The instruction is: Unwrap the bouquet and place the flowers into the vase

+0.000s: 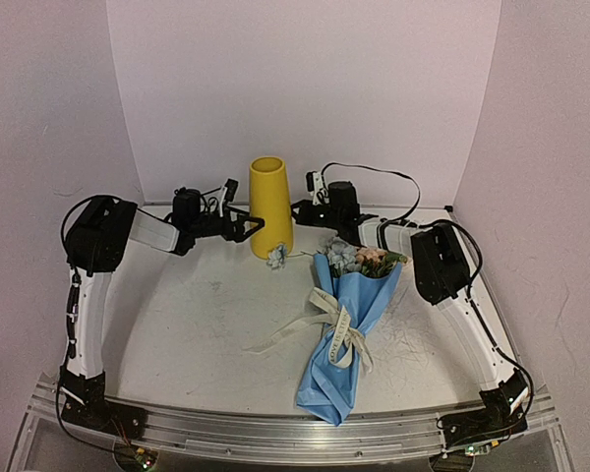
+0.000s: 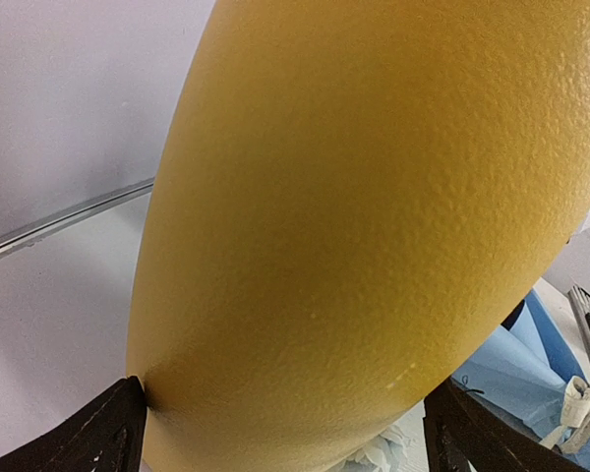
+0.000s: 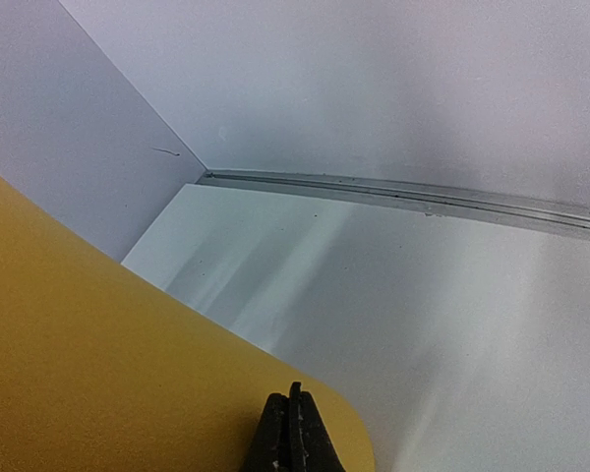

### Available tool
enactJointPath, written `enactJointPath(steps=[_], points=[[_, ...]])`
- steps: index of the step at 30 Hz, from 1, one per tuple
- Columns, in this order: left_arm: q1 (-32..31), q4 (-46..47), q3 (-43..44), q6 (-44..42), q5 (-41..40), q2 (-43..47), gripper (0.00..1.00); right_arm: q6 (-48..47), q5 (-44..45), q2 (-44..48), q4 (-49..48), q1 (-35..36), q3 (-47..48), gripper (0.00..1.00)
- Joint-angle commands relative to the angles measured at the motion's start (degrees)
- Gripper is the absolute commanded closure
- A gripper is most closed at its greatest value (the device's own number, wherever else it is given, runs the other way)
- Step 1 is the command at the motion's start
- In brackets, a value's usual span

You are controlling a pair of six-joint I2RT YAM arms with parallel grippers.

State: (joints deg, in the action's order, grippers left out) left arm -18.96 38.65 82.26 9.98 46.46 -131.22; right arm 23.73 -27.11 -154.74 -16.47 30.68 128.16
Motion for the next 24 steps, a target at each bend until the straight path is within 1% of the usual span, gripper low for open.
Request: enactJointPath(steps=[1,5,10,17,24], points=[[-0.3,1.2,-1.0,-1.9,-0.7,3.9,0.0,1.7,-6.5,-2.1,-1.8,4.0,3.6,1.0],[-0.3,1.2,-2.2,-2.0,-1.3,4.7,0.01,2.4,-7.5,-2.1,-2.6,5.1,2.7,1.0],[-0.3,1.0,-5.3,-2.6,-3.9,7.7,0.01,2.3,-8.1,-0.3,-4.2,6.6,-0.4,1.0],[-0.2,0.5,-13.7,-3.3,-8.5,14.9,0.01,2.7,-7.8,4.9,-7.1,8.0,-8.2,1.0],[-0.3,0.3,-21.1,-4.3,-11.3,20.1,0.01,2.3,-7.7,6.3,-7.6,10.0,-10.2,1.0]])
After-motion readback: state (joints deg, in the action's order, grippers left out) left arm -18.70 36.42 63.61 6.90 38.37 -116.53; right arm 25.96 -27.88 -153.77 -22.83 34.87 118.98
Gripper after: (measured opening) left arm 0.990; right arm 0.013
